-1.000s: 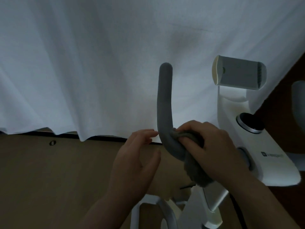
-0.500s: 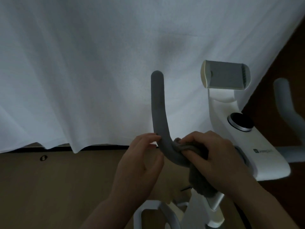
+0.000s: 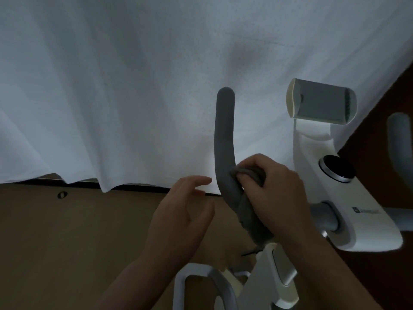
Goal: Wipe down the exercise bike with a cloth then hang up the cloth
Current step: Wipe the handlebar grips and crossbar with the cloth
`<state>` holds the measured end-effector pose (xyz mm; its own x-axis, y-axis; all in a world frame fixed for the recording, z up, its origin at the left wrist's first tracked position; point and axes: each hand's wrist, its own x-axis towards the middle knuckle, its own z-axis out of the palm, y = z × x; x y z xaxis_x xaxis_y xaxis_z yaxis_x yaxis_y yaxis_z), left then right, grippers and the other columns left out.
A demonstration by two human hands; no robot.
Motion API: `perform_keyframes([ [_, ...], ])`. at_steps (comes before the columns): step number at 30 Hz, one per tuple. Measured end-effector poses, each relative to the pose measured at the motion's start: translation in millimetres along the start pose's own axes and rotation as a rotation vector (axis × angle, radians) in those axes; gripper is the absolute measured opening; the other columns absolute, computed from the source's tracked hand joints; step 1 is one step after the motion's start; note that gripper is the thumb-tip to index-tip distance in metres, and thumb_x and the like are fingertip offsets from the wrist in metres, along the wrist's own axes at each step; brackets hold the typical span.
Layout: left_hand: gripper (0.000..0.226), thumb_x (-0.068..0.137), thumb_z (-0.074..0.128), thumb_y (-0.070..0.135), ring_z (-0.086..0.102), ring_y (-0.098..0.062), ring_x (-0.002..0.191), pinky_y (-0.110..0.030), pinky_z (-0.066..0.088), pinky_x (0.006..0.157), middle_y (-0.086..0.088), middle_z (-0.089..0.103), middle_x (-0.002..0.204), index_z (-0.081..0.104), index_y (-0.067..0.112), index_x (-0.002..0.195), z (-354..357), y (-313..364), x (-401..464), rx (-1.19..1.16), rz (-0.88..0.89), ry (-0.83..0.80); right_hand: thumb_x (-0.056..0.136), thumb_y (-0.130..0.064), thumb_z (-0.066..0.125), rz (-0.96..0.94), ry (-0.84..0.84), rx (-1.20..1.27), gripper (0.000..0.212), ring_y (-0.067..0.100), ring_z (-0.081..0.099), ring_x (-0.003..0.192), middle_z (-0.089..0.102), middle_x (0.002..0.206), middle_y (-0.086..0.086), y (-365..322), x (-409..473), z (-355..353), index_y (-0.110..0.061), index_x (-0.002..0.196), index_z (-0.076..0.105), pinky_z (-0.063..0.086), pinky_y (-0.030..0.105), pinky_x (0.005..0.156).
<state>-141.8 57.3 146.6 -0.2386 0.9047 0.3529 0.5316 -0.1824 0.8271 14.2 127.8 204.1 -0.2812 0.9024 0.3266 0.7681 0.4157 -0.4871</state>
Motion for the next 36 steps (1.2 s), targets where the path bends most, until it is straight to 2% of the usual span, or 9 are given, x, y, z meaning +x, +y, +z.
perform_keyframes([
  [2,0.039,0.085,0.068,0.016,0.054,0.012,0.099,-0.003,0.041,0.081,0.021,0.059,0.111,0.057,0.034,0.118,0.1,2.8,-2.5,-0.001,-0.012,0.02,0.092,-0.024,0.06,0.0,0.045,0.036,0.012,0.004,0.062,0.077,0.07,0.087,-0.005,0.6,4.0,6.5,-0.019,0.099,0.069,0.041,0.004,0.07],
  [6,0.037,0.084,0.069,0.014,0.054,0.012,0.098,-0.004,0.041,0.078,0.021,0.06,0.106,0.06,0.031,0.117,-2.0,9.0,-10.7,-0.023,-0.035,0.067,0.087,-0.022,0.068,-0.067,-0.034,0.16,0.012,0.0,0.063,0.081,0.071,0.088,-0.007,6.2,0.8,-5.7,-0.018,0.098,0.072,0.046,0.006,0.077],
  [11,0.033,0.086,0.065,0.023,0.054,0.01,0.102,-0.006,0.043,0.081,0.022,0.059,0.111,0.058,0.032,0.118,3.0,14.7,-12.5,-0.03,-0.027,0.092,0.089,-0.021,0.065,-0.214,0.012,0.066,0.014,0.008,0.061,0.091,0.07,0.099,-0.006,-0.6,37.7,-0.3,-0.021,0.103,0.07,0.048,0.018,0.087],
  [15,0.032,0.085,0.064,0.026,0.054,0.01,0.101,-0.004,0.041,0.082,0.022,0.06,0.108,0.06,0.031,0.116,-2.2,16.8,-15.1,-0.037,-0.031,0.121,0.089,-0.021,0.065,-0.252,-0.164,0.043,0.01,0.004,0.06,0.09,0.066,0.097,-0.011,7.0,21.3,-14.9,-0.023,0.098,0.071,0.044,0.01,0.083],
  [18,0.035,0.084,0.068,0.017,0.054,0.011,0.1,-0.006,0.042,0.079,0.023,0.06,0.104,0.06,0.032,0.115,-5.4,12.9,-17.8,-0.018,-0.048,0.12,0.088,-0.023,0.066,-0.247,-0.26,0.054,0.012,0.001,0.06,0.088,0.066,0.093,-0.014,8.1,12.2,-28.5,-0.025,0.097,0.073,0.046,0.014,0.082],
  [24,0.034,0.085,0.061,0.029,0.055,0.008,0.102,-0.012,0.048,0.076,0.024,0.057,0.112,0.054,0.037,0.118,-6.7,17.5,-11.9,-0.03,-0.031,0.033,0.091,-0.023,0.063,-0.184,-0.074,-0.008,0.012,0.005,0.058,0.088,0.068,0.099,-0.004,-5.1,14.5,-2.6,-0.02,0.1,0.071,0.036,0.005,0.081],
  [28,0.034,0.087,0.063,0.025,0.055,0.008,0.102,-0.011,0.05,0.073,0.026,0.056,0.111,0.054,0.039,0.116,-12.1,14.5,-7.4,-0.036,0.001,0.015,0.087,-0.021,0.068,-0.211,-0.084,0.027,0.008,0.002,0.058,0.085,0.066,0.09,-0.013,8.9,-17.8,-22.6,-0.025,0.091,0.073,0.045,0.016,0.077],
  [32,0.033,0.086,0.061,0.026,0.057,0.007,0.101,-0.016,0.049,0.071,0.023,0.058,0.114,0.056,0.035,0.117,-10.5,8.3,-3.3,-0.065,0.006,-0.04,0.085,-0.023,0.061,-0.217,0.192,-0.082,0.014,0.011,0.057,0.083,0.068,0.09,-0.005,2.6,-28.6,7.0,-0.02,0.093,0.072,0.045,0.025,0.075],
  [36,0.034,0.088,0.062,0.022,0.055,0.009,0.104,-0.012,0.048,0.071,0.024,0.057,0.116,0.056,0.033,0.12,-16.5,-0.7,0.7,-0.083,0.022,-0.122,0.086,-0.034,0.057,-0.123,0.359,-0.067,0.029,0.012,0.055,0.096,0.066,0.102,-0.007,6.8,-56.9,12.5,-0.02,0.107,0.07,0.047,0.038,0.085],
])
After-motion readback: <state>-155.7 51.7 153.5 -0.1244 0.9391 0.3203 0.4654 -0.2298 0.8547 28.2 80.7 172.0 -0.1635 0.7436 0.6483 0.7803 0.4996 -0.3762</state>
